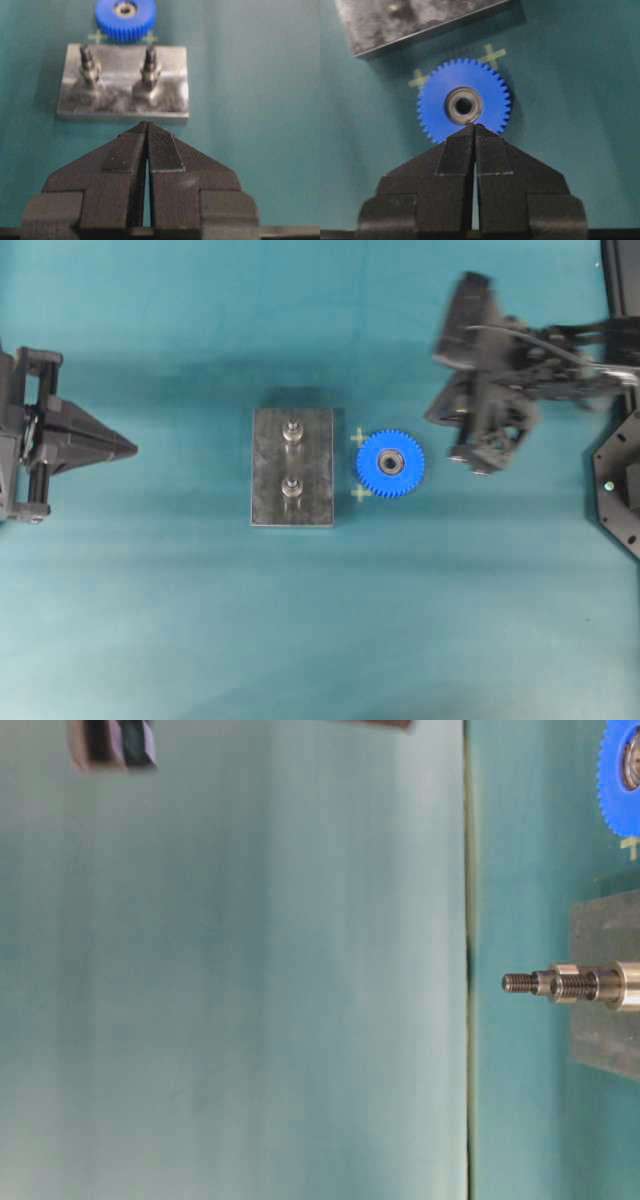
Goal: Fit the large gear onto the shaft.
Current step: 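Move the right gripper over the blue gear and lower it, then close the right gripper on the blue gear's hub and lift it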
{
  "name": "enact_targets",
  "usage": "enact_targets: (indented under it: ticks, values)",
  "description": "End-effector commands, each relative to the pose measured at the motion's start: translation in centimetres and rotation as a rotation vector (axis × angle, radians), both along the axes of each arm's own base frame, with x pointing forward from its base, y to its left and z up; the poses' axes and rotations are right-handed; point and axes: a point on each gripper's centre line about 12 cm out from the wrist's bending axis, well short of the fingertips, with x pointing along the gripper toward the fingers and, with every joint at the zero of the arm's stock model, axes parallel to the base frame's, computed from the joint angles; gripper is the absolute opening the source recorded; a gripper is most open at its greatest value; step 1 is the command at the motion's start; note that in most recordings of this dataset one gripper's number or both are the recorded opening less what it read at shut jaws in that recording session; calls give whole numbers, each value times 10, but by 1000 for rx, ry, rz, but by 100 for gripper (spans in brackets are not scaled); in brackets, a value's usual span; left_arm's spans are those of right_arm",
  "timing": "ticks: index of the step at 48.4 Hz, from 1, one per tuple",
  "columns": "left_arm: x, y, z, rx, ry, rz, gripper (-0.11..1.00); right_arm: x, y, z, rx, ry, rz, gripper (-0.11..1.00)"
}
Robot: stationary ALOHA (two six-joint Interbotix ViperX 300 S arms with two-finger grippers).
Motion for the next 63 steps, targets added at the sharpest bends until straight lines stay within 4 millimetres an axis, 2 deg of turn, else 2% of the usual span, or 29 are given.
enact_targets:
  ticks: [1,4,7,11,18,21,26,36,63]
  values:
    - [5,0,10,3,-8,-2,0,10,-3,-1,-13,21,25,1]
    - [6,0,11,6,-5,-3,0,15,-3,-7,-11,56,39,6]
    - [7,0,12,7,-6,-4,0,22,-5,-10,-5,70,36,16]
    - [7,0,13,7,-9,-4,0,31,-6,-14,2,91,37,37]
    - [7,0,12,7,-5,-4,0,41,-3,-23,19,148,53,81]
    - [7,0,12,7,-3,-4,0,45,-4,-28,21,164,57,92]
    - [7,0,12,7,-3,-4,0,48,-5,-43,25,207,62,87]
    - [8,0,14,9,-8,-4,0,52,-5,-74,41,294,72,87]
    - [11,0,9,28,14,-15,0,59,-11,-98,12,334,83,88]
